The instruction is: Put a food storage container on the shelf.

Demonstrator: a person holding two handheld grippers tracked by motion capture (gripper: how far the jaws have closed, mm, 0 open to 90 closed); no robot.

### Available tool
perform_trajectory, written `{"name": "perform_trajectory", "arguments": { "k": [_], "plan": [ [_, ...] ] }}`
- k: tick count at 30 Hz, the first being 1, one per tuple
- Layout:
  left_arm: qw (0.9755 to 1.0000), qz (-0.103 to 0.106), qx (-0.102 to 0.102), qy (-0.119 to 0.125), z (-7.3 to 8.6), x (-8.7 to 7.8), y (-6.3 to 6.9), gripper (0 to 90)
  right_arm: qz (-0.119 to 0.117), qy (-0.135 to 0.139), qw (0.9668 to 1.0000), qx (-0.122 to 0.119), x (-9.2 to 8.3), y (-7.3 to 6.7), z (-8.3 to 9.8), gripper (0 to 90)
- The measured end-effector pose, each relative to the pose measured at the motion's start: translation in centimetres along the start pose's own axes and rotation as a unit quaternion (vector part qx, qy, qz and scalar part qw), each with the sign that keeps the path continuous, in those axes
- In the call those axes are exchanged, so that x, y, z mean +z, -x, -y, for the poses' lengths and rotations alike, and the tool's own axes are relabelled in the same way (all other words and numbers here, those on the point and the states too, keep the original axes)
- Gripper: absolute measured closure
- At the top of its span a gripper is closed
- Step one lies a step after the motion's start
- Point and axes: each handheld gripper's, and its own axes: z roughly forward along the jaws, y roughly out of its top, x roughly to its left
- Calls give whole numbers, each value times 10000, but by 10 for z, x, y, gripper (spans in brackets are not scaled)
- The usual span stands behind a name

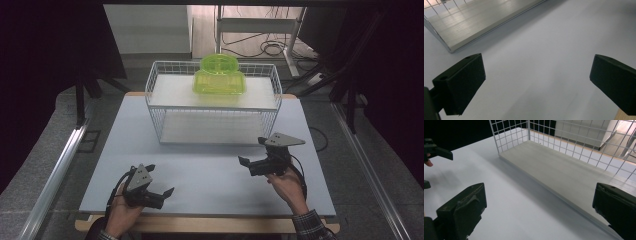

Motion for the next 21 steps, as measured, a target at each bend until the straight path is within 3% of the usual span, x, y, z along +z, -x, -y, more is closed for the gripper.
{"name": "perform_trajectory", "arguments": {
  "k": [9,21],
  "plan": [
    [9998,129,-108,80,0,0,0,0,24,-60,9999,89,-4,-2,8,0],
    [9993,334,-124,-94,1,5,2,0,129,22,9997,218,-9,1,22,0]
  ]
}}
